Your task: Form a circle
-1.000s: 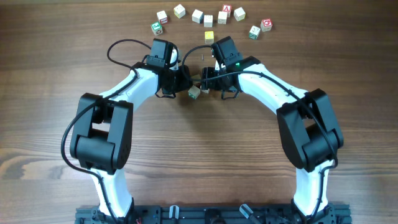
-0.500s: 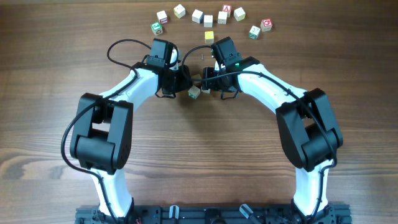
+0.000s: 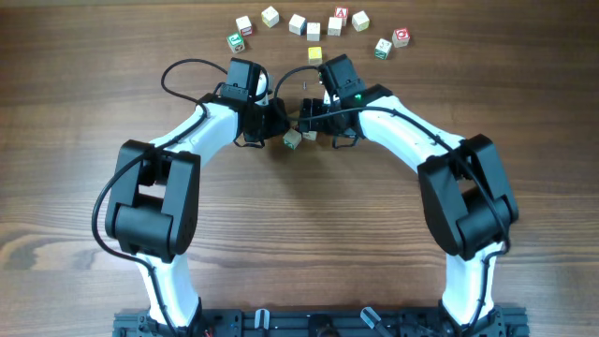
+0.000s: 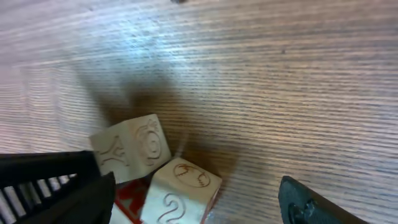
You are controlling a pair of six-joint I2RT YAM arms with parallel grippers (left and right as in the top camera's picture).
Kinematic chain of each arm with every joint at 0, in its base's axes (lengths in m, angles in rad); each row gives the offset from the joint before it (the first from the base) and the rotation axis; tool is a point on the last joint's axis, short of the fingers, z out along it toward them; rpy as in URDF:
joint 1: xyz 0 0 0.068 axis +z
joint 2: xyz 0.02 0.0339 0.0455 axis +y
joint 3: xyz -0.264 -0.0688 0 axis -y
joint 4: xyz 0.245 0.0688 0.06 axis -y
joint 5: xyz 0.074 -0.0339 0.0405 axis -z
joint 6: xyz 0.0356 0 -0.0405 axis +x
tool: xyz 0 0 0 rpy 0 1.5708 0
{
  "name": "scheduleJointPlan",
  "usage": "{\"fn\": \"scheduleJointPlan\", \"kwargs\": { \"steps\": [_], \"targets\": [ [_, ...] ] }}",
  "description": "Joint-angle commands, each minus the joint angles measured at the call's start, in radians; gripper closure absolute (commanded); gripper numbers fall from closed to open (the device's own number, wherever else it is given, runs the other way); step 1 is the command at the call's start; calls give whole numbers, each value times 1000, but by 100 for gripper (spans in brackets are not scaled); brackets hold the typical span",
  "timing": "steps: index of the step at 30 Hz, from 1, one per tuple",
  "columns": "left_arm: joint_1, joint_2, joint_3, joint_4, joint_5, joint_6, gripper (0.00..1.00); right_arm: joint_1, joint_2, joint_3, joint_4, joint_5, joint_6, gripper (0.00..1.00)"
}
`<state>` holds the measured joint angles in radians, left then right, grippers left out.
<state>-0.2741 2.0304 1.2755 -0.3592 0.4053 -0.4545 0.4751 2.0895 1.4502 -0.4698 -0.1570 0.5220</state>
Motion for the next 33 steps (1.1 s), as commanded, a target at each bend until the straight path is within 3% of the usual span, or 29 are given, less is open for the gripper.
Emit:
{"fn": "scheduleJointPlan", "kwargs": {
  "steps": [1, 5, 7, 8, 11, 13, 18, 24, 33],
  "targets": [
    [-3, -28, -8, 3, -13, 5, 96, -26, -76, 8, -16, 92, 34, 14],
    [-3, -28, -8, 3, -13, 5, 96, -71, -78, 8, -91, 165, 163, 14],
    [-3, -28, -8, 3, -13, 4, 96, -89, -77, 8, -157, 198, 219, 21],
    [-3, -28, -8, 3, -13, 4, 96, -91, -77, 8, -169, 193, 218, 27],
    [-3, -28, -8, 3, -13, 4, 96, -80, -74, -15, -169, 192, 219, 60],
    [-3, -28, -8, 3, -13, 5, 96, -63, -64, -54, -126, 187, 247, 72],
    [-3, -28, -8, 3, -13, 4, 96, -61, -16, -76, -18, 155, 271, 88],
    [-3, -28, -8, 3, -13, 5, 96, -61, 2, -77, 64, 108, 255, 95],
    [-3, -28, -8, 3, -13, 5, 96, -61, 2, -77, 98, -41, 148, 95]
  ]
}}
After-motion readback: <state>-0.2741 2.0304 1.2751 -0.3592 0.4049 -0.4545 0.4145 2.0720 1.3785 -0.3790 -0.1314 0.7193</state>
